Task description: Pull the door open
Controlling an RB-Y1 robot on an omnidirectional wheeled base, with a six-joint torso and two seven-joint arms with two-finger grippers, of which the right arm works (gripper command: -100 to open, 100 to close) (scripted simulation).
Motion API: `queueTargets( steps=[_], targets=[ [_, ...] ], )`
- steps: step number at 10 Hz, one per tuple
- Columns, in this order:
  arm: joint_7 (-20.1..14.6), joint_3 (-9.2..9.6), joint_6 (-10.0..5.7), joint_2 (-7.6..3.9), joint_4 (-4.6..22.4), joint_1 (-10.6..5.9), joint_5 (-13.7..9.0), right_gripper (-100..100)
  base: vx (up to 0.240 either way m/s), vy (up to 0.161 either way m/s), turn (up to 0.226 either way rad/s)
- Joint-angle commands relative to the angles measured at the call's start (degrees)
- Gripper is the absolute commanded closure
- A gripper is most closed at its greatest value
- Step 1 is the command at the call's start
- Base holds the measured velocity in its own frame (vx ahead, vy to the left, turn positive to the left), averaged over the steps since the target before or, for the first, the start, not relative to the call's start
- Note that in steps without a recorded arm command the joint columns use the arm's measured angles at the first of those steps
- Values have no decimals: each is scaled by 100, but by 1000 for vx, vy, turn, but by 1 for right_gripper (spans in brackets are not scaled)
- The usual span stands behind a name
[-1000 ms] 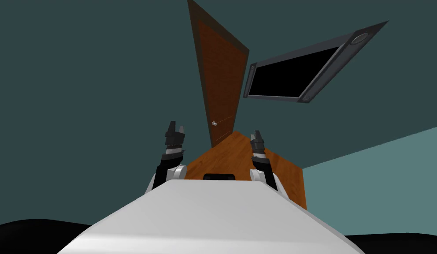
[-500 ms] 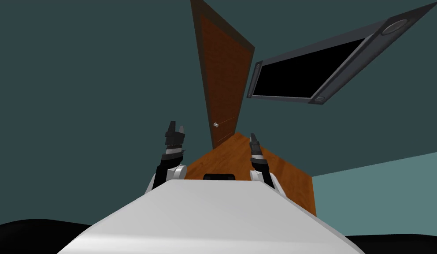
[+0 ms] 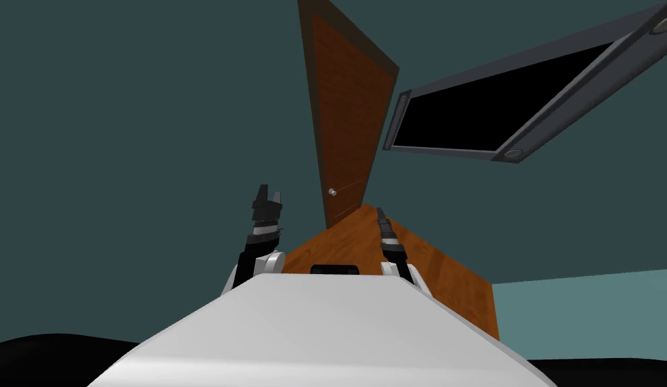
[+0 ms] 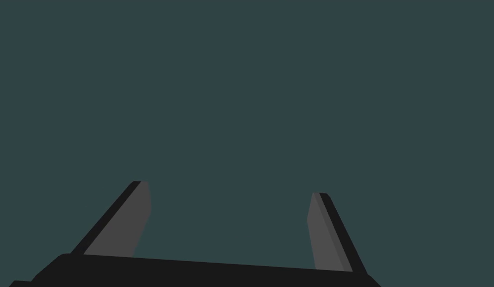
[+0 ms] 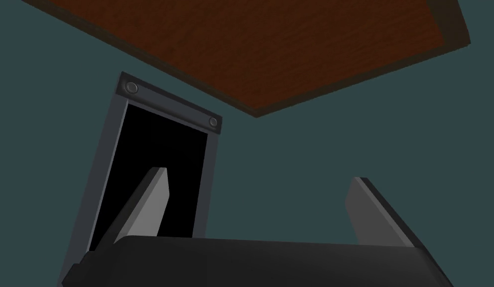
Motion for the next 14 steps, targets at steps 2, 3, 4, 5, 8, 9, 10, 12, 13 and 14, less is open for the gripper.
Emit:
queueTargets(
  steps=[2,3,4,5,8,9,10,12,13,14],
  targets=[
    [336,-45,-197,-73,406,-89,167,-100,102,-8,95],
    [463,-56,-263,-95,551,-119,233,-100,100,-15,73],
    [591,-67,-330,-115,698,-149,301,-100,96,-18,112],
    [722,-79,-398,-134,847,-180,370,-100,83,-17,107],
    [1114,-113,-602,-190,1294,-273,577,-100,101,-11,89],
    [1245,-124,-670,-206,1442,-303,647,-100,98,-8,111],
    [1376,-135,-738,-221,1591,-334,716,-100,91,-14,84],
    [1637,-158,-874,-253,1889,-395,854,-100,102,-14,87],
    [1765,-169,-940,-266,2034,-425,922,-100,96,-24,103],
    [1892,-180,-1007,-278,2178,-455,989,-100,91,-21,89]
  ],
)
